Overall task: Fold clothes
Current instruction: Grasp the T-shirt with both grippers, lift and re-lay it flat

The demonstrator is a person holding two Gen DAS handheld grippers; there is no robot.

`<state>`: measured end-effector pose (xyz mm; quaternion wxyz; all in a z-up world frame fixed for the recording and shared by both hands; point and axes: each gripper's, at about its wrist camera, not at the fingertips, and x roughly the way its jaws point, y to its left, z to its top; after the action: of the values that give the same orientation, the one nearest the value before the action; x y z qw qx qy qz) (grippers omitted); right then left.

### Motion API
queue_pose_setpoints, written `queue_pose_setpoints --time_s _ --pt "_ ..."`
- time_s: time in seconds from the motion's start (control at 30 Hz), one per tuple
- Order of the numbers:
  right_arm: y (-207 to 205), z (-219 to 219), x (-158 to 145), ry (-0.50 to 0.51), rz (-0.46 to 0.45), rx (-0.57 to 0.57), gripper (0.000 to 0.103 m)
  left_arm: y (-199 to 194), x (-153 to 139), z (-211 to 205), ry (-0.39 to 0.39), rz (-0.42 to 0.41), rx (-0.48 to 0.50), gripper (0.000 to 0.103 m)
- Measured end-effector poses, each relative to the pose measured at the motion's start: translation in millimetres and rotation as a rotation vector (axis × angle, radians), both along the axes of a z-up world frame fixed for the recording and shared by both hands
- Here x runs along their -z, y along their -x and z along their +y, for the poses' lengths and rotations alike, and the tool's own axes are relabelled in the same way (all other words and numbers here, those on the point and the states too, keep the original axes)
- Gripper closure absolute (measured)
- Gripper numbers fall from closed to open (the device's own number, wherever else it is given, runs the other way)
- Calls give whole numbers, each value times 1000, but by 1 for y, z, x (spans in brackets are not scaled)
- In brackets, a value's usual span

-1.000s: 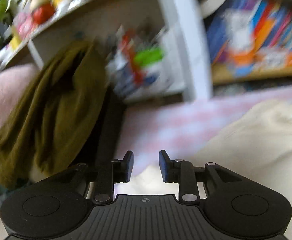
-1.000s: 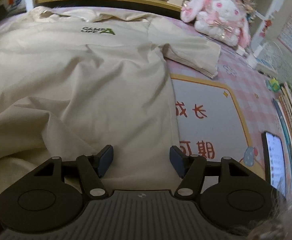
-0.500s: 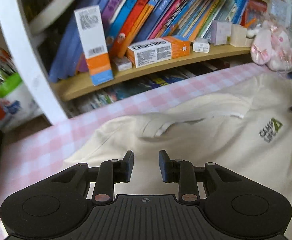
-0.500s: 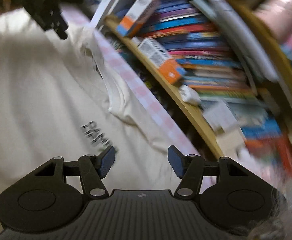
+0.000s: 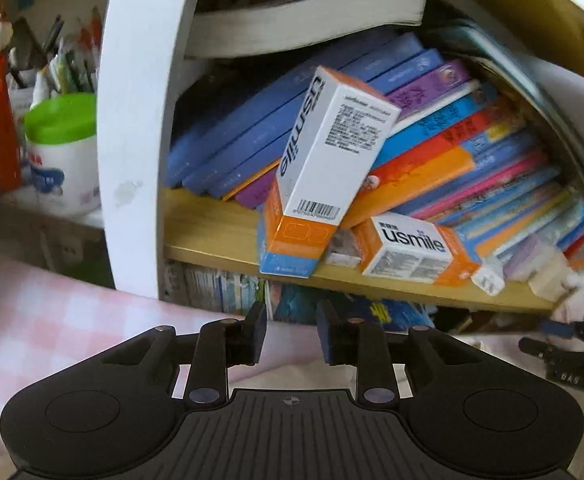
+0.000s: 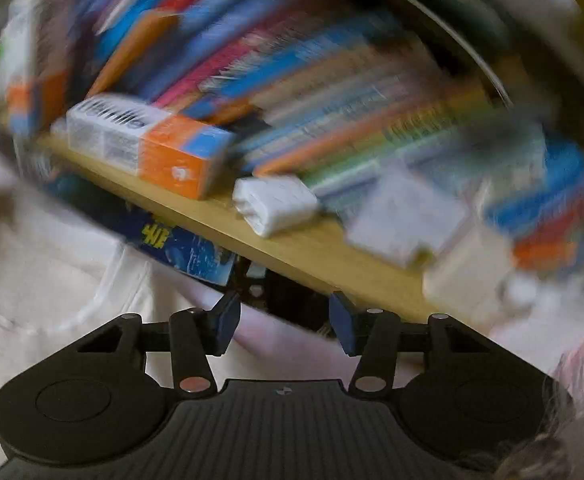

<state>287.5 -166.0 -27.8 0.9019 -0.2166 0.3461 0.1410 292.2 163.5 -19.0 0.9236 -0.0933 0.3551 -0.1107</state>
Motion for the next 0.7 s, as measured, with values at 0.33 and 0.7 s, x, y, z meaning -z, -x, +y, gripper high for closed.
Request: queue_pose_setpoints --time_s 0.33,0.7 --pt "-17 -25 20 -74 121 93 57 12 43 -28 -398 74 240 61" --pt "-13 -46 30 -124 129 189 102 -12 48 -64 -376 5 268 101"
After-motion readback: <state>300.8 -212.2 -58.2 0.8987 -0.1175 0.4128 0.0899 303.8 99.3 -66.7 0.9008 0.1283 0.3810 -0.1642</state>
